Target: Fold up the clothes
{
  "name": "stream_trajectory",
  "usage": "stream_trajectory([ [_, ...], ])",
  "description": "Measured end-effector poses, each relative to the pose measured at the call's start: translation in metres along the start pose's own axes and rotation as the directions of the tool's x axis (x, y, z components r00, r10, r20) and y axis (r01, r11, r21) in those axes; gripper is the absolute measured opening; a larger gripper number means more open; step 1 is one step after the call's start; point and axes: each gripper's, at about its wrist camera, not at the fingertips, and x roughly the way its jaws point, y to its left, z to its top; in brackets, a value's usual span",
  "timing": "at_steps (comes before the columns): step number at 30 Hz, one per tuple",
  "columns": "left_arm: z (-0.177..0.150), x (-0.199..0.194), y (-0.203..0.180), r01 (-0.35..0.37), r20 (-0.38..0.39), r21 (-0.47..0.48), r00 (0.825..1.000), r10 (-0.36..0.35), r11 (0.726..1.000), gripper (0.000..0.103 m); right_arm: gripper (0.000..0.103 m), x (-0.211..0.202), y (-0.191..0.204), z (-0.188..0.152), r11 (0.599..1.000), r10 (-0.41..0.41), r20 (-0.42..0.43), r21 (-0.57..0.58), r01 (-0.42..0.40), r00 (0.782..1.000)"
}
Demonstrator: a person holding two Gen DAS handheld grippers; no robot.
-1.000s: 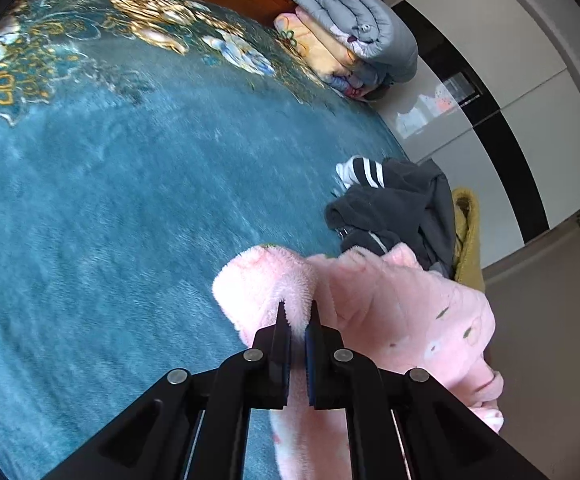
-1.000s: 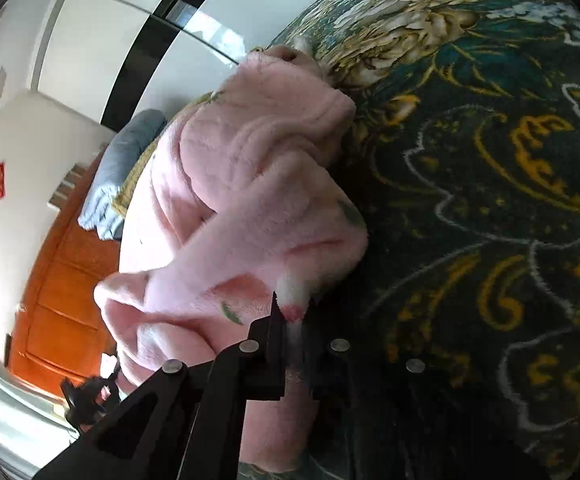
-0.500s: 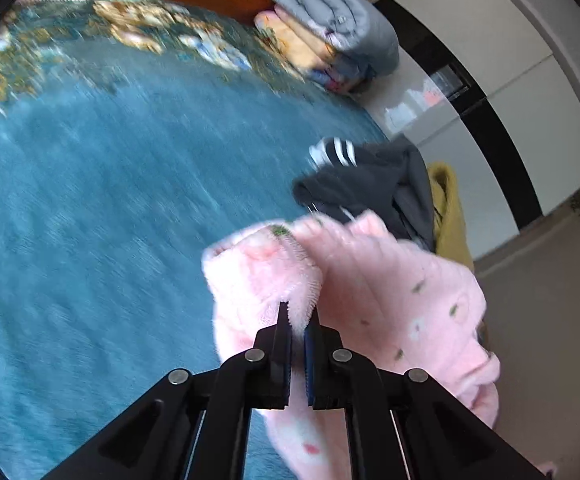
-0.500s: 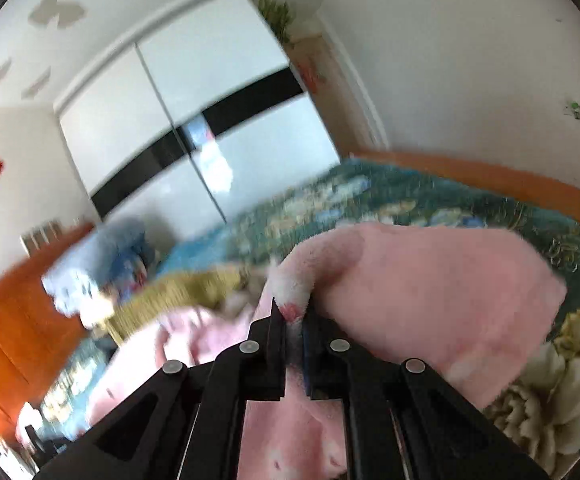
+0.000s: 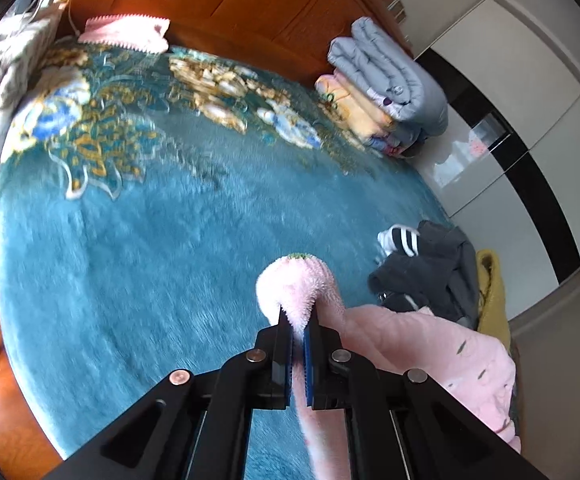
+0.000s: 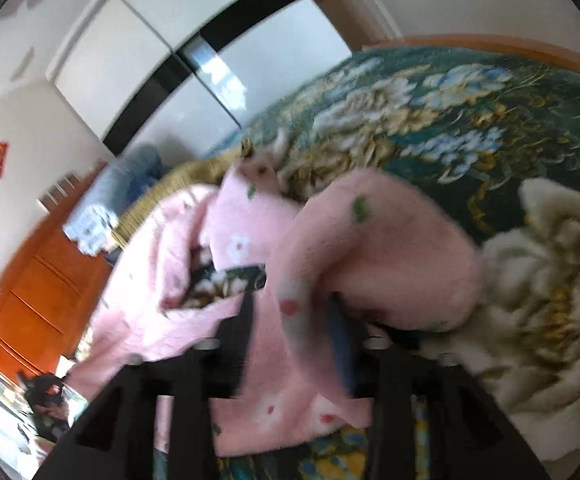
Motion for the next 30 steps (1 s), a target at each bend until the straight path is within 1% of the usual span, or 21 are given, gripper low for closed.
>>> stream_trajectory([
  [1, -0.002, 0.003, -0.002, -0.005, -0.005, -0.004, 1.0, 0.005, 1.0, 0.004, 0.055, -0.012, -0.012, -0.001, 1.0, -0.01, 0.024, 0.022, 0.009, 1.0],
  [3, -0.005, 0.006, -0.005, -0.009, -0.013, -0.008, 1.0, 0.009, 1.0, 0.004, 0.056, -0.027, -0.038, -0.003, 0.994, -0.067, 0.047, 0.086, 0.063, 0.997],
  [5, -0.006, 0.008, -0.008, -0.008, -0.02, -0.01, 1.0, 0.008, 1.0, 0.004, 0.056, -0.027, -0.061, -0.006, 0.98, -0.087, 0.036, 0.183, 0.079, 0.996],
  [7, -0.006, 0.009, -0.011, -0.001, -0.027, -0.013, 1.0, 0.001, 1.0, 0.004, 0.056, -0.019, -0.081, -0.013, 0.957, -0.033, 0.017, 0.29, 0.026, 0.999],
  [10, -0.006, 0.006, -0.013, 0.007, -0.032, -0.016, 0.999, -0.007, 1.0, 0.004, 0.056, 0.007, -0.09, -0.016, 0.915, 0.06, -0.002, 0.4, -0.054, 0.998],
  [11, -0.005, 0.005, -0.014, 0.009, -0.033, -0.017, 0.999, -0.009, 1.0, 0.004, 0.056, 0.014, -0.092, -0.015, 0.902, 0.072, 0.001, 0.427, -0.066, 0.997],
  [13, -0.003, 0.005, -0.016, 0.013, -0.037, -0.019, 0.999, -0.014, 1.0, 0.004, 0.056, 0.027, -0.093, -0.008, 0.884, 0.065, 0.015, 0.463, -0.065, 0.998],
  [14, -0.002, 0.004, -0.017, 0.015, -0.039, -0.02, 0.999, -0.016, 1.0, 0.004, 0.049, 0.032, -0.094, -0.003, 0.876, 0.06, 0.018, 0.479, -0.062, 0.998],
  [15, -0.001, 0.004, -0.018, 0.017, -0.041, -0.021, 0.999, -0.018, 1.0, 0.004, 0.037, 0.036, -0.094, 0.001, 0.867, 0.056, 0.02, 0.495, -0.058, 0.998],
  [16, 0.0, 0.004, -0.019, 0.019, -0.043, -0.023, 0.999, -0.02, 1.0, 0.004, 0.01, 0.039, -0.094, 0.006, 0.861, 0.049, 0.02, 0.506, -0.052, 0.999],
  [18, 0.006, 0.003, -0.026, 0.039, -0.039, -0.013, 0.998, -0.039, 0.999, 0.004, 0.01, 0.033, -0.089, 0.023, 0.872, 0.008, 0.034, 0.489, -0.023, 0.999],
  [20, 0.014, -0.008, -0.038, 0.073, 0.001, 0.028, 0.997, -0.073, 0.997, 0.004, 0.01, 0.004, -0.078, 0.055, 0.912, -0.047, 0.124, 0.41, -0.008, 0.991],
  [21, 0.018, -0.014, -0.043, 0.091, 0.023, 0.051, 0.995, -0.092, 0.995, 0.004, 0.01, -0.016, -0.07, 0.07, 0.932, -0.072, 0.183, 0.362, 0.001, 0.981],
  [22, 0.021, -0.02, -0.046, 0.105, 0.04, 0.072, 0.993, -0.108, 0.992, 0.004, 0.01, -0.043, -0.061, 0.087, 0.952, -0.097, 0.251, 0.305, 0.017, 0.963],
  [23, 0.022, -0.024, -0.048, 0.114, 0.054, 0.095, 0.991, -0.119, 0.989, 0.004, 0.01, -0.064, -0.055, 0.1, 0.964, -0.116, 0.293, 0.265, 0.037, 0.949],
  [25, 0.021, -0.025, -0.047, 0.097, 0.057, 0.122, 0.993, -0.105, 0.988, 0.004, 0.01, -0.095, -0.052, 0.11, 0.975, -0.141, 0.336, 0.211, 0.071, 0.931],
  [26, 0.018, -0.021, -0.041, 0.084, 0.04, 0.118, 0.995, -0.09, 0.989, 0.004, 0.01, -0.107, -0.053, 0.111, 0.977, -0.161, 0.352, 0.191, 0.098, 0.922],
  [27, 0.014, -0.014, -0.031, 0.071, 0.012, 0.1, 0.997, -0.072, 0.992, 0.004, 0.01, -0.115, -0.06, 0.106, 0.972, -0.199, 0.347, 0.186, 0.141, 0.916],
  [28, 0.009, -0.006, -0.021, 0.056, -0.017, 0.076, 0.998, -0.055, 0.996, 0.004, 0.01, -0.118, -0.073, 0.096, 0.964, -0.237, 0.319, 0.195, 0.181, 0.918],
  [29, 0.003, 0.002, -0.011, 0.037, -0.048, 0.051, 0.998, -0.034, 0.998, 0.004, 0.01, -0.113, -0.089, 0.086, 0.953, -0.263, 0.273, 0.226, 0.204, 0.925],
  [30, -0.003, 0.011, -0.001, 0.013, -0.082, 0.028, 0.997, -0.011, 1.0, 0.004, 0.01, -0.102, -0.107, 0.075, 0.935, -0.289, 0.206, 0.271, 0.229, 0.935],
])
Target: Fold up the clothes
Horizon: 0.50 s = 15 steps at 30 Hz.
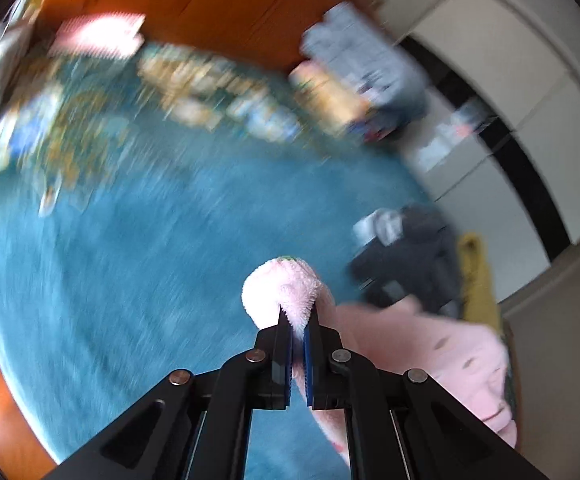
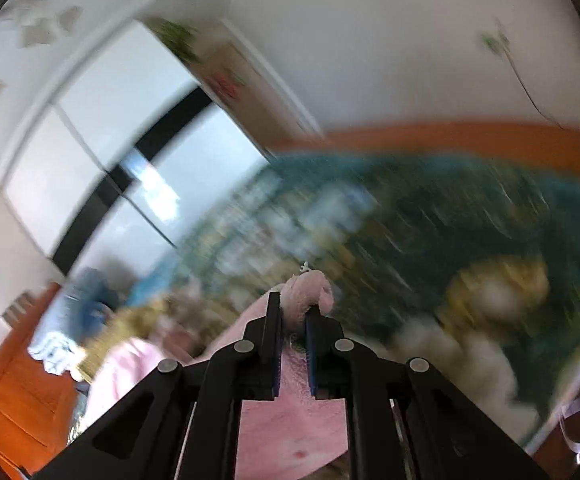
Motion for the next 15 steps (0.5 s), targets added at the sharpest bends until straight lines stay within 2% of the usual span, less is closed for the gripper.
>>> stream_trajectory([
  [2, -0.01, 0.015, 0.017, -0.042, -0.058, -0.04, 0.998, 0.04, 0.998, 0.004, 0.01, 0.025, -0.034, -0.019, 0.995, -0.068, -0.117, 0.067, 0.076, 0.991],
  [4, -0.015, 0.018, 0.019, -0.064, -0.065, -0.045, 0.996, 0.061, 0.997, 0.004, 0.01, 0.043, -0.055, -0.034, 0.989, -0.093, -0.173, 0.094, 0.11, 0.98],
  [9, -0.01, 0.003, 0.01, -0.037, -0.025, -0.035, 0.999, 0.036, 0.999, 0.004, 0.01, 0.05, -0.046, -0.022, 0.995, -0.067, -0.153, 0.066, 0.078, 0.986],
  [13, -0.012, 0.002, 0.009, -0.043, -0.027, -0.029, 0.999, 0.042, 0.999, 0.004, 0.01, 0.043, -0.014, 0.002, 0.997, -0.062, -0.107, -0.048, 0.057, 0.992],
  [15, -0.015, 0.006, 0.013, -0.056, -0.039, -0.035, 0.998, 0.054, 0.998, 0.004, 0.01, 0.052, -0.006, 0.003, 0.994, -0.078, -0.103, -0.09, 0.069, 0.992],
])
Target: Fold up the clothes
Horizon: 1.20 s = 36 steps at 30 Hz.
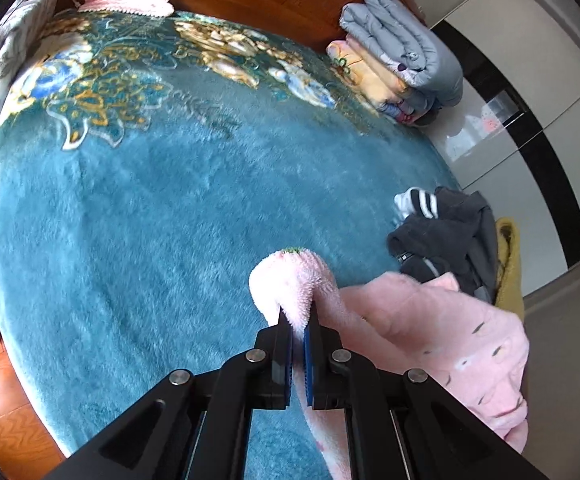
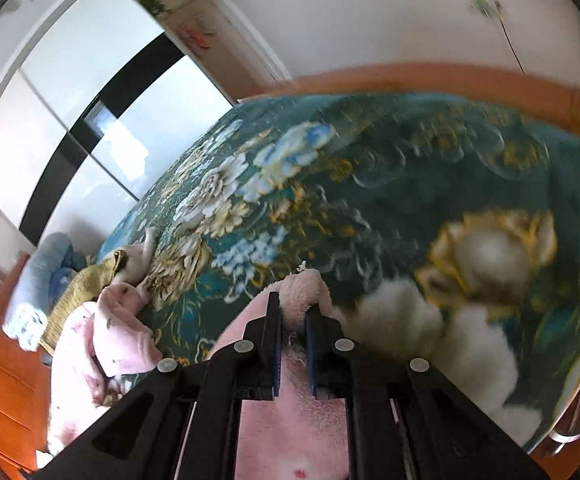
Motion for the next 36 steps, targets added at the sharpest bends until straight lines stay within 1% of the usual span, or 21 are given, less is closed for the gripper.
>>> stream_trajectory([
  [3, -0.004, 0.003, 0.005, -0.008, -0.022, -0.013, 1.0, 0.008, 1.0, 0.004, 0.014, 0.023, -0.001, -0.006, 0.999, -0.022, -0.09, -0.044, 0.018, 0.996],
  [5, -0.003, 0.001, 0.006, -0.005, -0.022, -0.013, 1.0, 0.005, 1.0, 0.004, 0.02, 0.019, -0.008, -0.01, 0.999, -0.018, -0.092, -0.05, 0.013, 0.996],
  [6, -0.002, 0.0, 0.006, -0.002, -0.022, -0.012, 1.0, 0.002, 1.0, 0.005, 0.026, 0.008, -0.016, -0.013, 0.999, 0.004, -0.07, -0.034, -0.006, 0.998],
  [7, -0.002, 0.0, 0.006, 0.001, -0.021, -0.012, 1.0, -0.001, 1.0, 0.005, 0.04, -0.003, -0.023, -0.016, 1.0, 0.023, -0.049, -0.016, -0.023, 0.999],
  [8, -0.002, -0.001, 0.006, 0.004, -0.02, -0.012, 1.0, -0.004, 1.0, 0.005, 0.048, -0.016, -0.03, -0.021, 0.999, 0.038, -0.031, 0.007, -0.038, 0.999],
  [10, -0.004, 0.001, 0.003, 0.004, -0.02, -0.004, 1.0, -0.005, 1.0, 0.005, 0.048, -0.042, -0.049, -0.037, 0.995, 0.077, -0.005, 0.065, -0.077, 0.997],
  [13, -0.006, 0.006, 0.001, -0.002, -0.028, 0.001, 1.0, 0.002, 1.0, 0.005, 0.048, -0.053, -0.069, -0.065, 0.977, 0.161, -0.044, 0.149, -0.153, 0.986],
  [17, -0.009, 0.009, -0.003, 0.018, -0.043, 0.006, 0.999, -0.018, 1.0, 0.005, 0.048, -0.028, -0.067, -0.084, 0.972, 0.163, -0.115, 0.191, -0.139, 0.98],
  [18, -0.009, 0.008, -0.004, 0.022, -0.042, 0.014, 0.999, -0.022, 1.0, 0.005, 0.048, -0.021, -0.066, -0.086, 0.967, 0.168, -0.116, 0.214, -0.14, 0.979],
  [19, -0.007, 0.007, -0.006, 0.029, -0.042, 0.015, 0.999, -0.029, 0.999, 0.005, 0.041, -0.015, -0.064, -0.086, 0.961, 0.172, -0.115, 0.235, -0.142, 0.978],
  [20, -0.003, 0.007, -0.009, 0.041, -0.042, 0.008, 0.998, -0.041, 0.999, 0.005, 0.015, -0.009, -0.061, -0.083, 0.957, 0.175, -0.113, 0.252, -0.142, 0.978],
  [21, 0.001, 0.006, -0.013, 0.053, -0.042, 0.002, 0.998, -0.053, 0.999, 0.005, 0.007, -0.003, -0.056, -0.078, 0.955, 0.174, -0.121, 0.264, -0.137, 0.977],
  [23, 0.009, 0.006, -0.021, 0.076, -0.042, -0.011, 0.996, -0.076, 0.997, 0.005, 0.007, 0.004, -0.04, -0.058, 0.962, 0.155, -0.127, 0.243, -0.121, 0.98],
  [26, 0.028, -0.015, -0.058, 0.181, 0.001, 0.041, 0.984, -0.181, 0.983, 0.005, 0.007, -0.01, 0.011, -0.003, 0.98, 0.166, -0.04, 0.121, -0.16, 0.985],
  [28, 0.039, -0.047, -0.085, 0.252, 0.067, 0.126, 0.963, -0.262, 0.959, 0.005, 0.007, -0.033, 0.044, 0.025, 0.983, 0.183, 0.034, 0.025, -0.184, 0.982],
  [30, 0.044, -0.075, -0.093, 0.31, 0.107, 0.187, 0.937, -0.333, 0.932, 0.005, 0.007, -0.062, 0.068, 0.042, 0.978, 0.206, 0.103, -0.063, -0.2, 0.973],
  [31, 0.043, -0.084, -0.091, 0.315, 0.117, 0.211, 0.932, -0.344, 0.925, 0.005, 0.007, -0.075, 0.077, 0.047, 0.974, 0.215, 0.132, -0.101, -0.203, 0.968],
  [32, 0.038, -0.088, -0.084, 0.3, 0.122, 0.234, 0.935, -0.334, 0.925, 0.005, 0.007, -0.084, 0.078, 0.047, 0.973, 0.212, 0.15, -0.12, -0.195, 0.966],
  [34, 0.026, -0.083, -0.065, 0.234, 0.121, 0.261, 0.955, -0.272, 0.937, 0.005, 0.007, -0.088, 0.066, 0.037, 0.978, 0.175, 0.146, -0.139, -0.155, 0.974],
  [35, 0.019, -0.075, -0.051, 0.188, 0.108, 0.264, 0.969, -0.222, 0.946, 0.005, 0.007, -0.085, 0.056, 0.029, 0.982, 0.145, 0.126, -0.142, -0.126, 0.981],
  [36, 0.011, -0.058, -0.032, 0.14, 0.067, 0.239, 0.985, -0.16, 0.961, 0.005, 0.007, -0.073, 0.04, 0.017, 0.988, 0.1, 0.083, -0.124, -0.089, 0.992],
])
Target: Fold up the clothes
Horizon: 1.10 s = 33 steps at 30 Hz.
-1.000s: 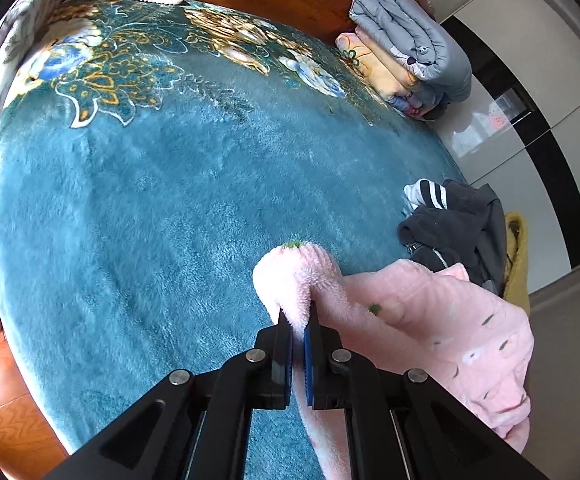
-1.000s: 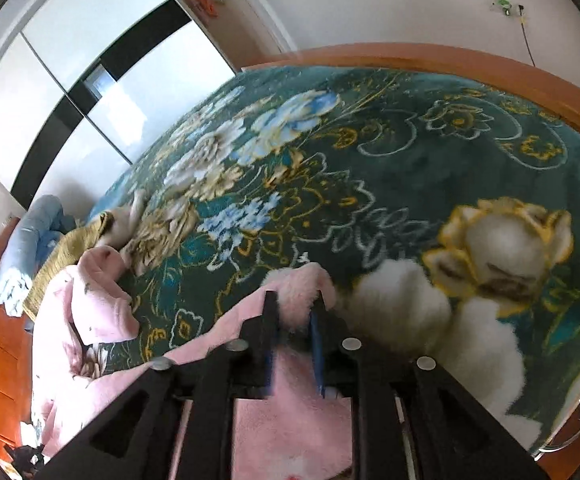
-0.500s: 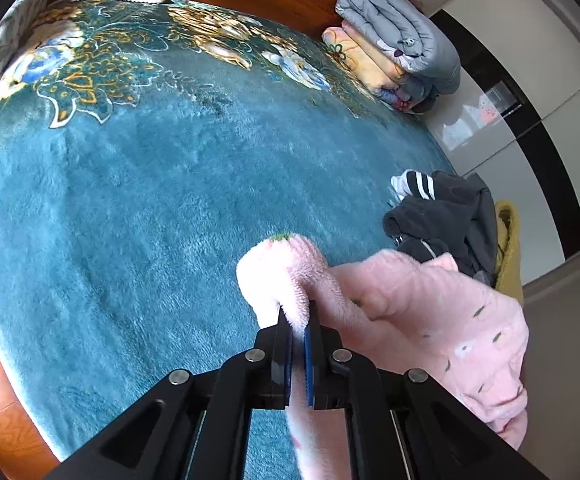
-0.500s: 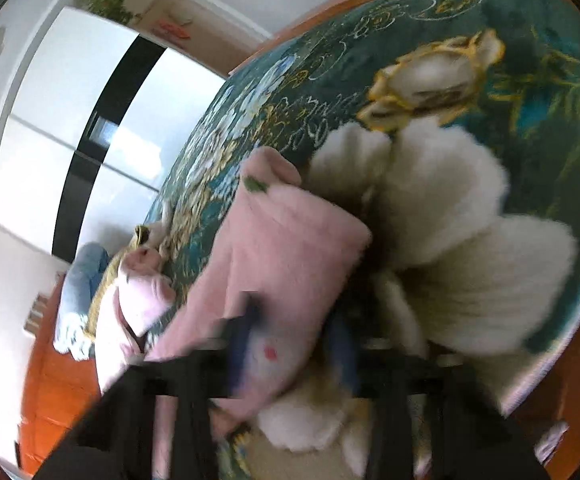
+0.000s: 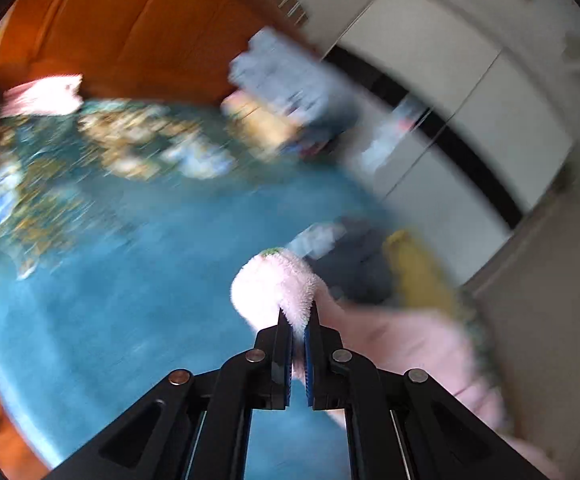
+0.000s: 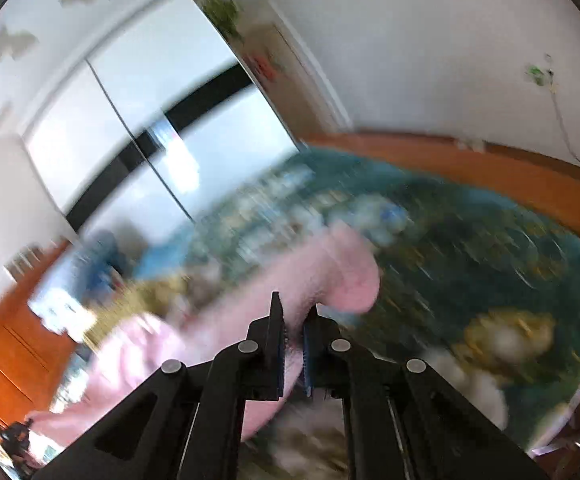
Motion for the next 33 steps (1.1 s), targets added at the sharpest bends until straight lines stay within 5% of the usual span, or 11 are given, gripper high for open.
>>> stream_trajectory([
  [4, -0.045, 0.042, 0.068, -0.078, -0.194, -0.204, 0.98, 0.038, 0.976, 0.005, 0.007, 0.044, -0.078, -0.064, 0.976, -0.09, -0.205, 0.176, 0.127, 0.975],
  [11, -0.04, 0.049, 0.059, -0.066, -0.185, -0.18, 0.982, 0.032, 0.981, 0.008, 0.009, 0.048, -0.09, -0.073, 0.969, -0.059, -0.213, 0.223, 0.107, 0.975],
  [17, -0.035, 0.048, 0.077, -0.056, -0.234, -0.186, 0.972, 0.011, 0.981, 0.014, 0.014, 0.031, -0.082, -0.065, 0.969, -0.164, -0.172, 0.159, 0.192, 0.971],
  [20, -0.021, 0.034, 0.086, -0.106, -0.21, -0.156, 0.975, 0.072, 0.982, 0.056, 0.014, 0.019, -0.069, -0.057, 0.951, -0.289, -0.127, 0.077, 0.3, 0.949],
  [22, -0.006, 0.024, 0.084, -0.14, -0.142, -0.116, 0.982, 0.123, 0.983, 0.058, 0.014, 0.018, -0.047, -0.046, 0.941, -0.338, -0.092, -0.009, 0.339, 0.937],
  [24, 0.013, 0.026, 0.073, -0.118, -0.097, -0.081, 0.989, 0.11, 0.99, 0.062, 0.018, 0.03, -0.017, -0.036, 0.948, -0.315, -0.086, -0.076, 0.309, 0.945],
  [26, 0.03, 0.046, 0.05, -0.064, -0.094, -0.045, 0.994, 0.059, 0.997, 0.064, 0.044, 0.052, 0.018, -0.03, 0.958, -0.266, -0.107, -0.143, 0.249, 0.958],
  [27, 0.037, 0.061, 0.037, -0.026, -0.111, -0.026, 0.994, 0.022, 0.999, 0.065, 0.047, 0.067, 0.038, -0.03, 0.962, -0.233, -0.127, -0.178, 0.209, 0.964],
  [30, 0.046, 0.119, -0.011, 0.087, -0.221, 0.029, 0.972, -0.079, 0.996, 0.065, 0.047, 0.123, 0.11, -0.04, 0.967, -0.097, -0.216, -0.25, 0.041, 0.972],
  [33, 0.047, 0.182, -0.057, 0.169, -0.317, 0.066, 0.938, -0.14, 0.983, 0.065, 0.047, 0.174, 0.172, -0.064, 0.962, 0.078, -0.35, -0.22, -0.163, 0.933],
])
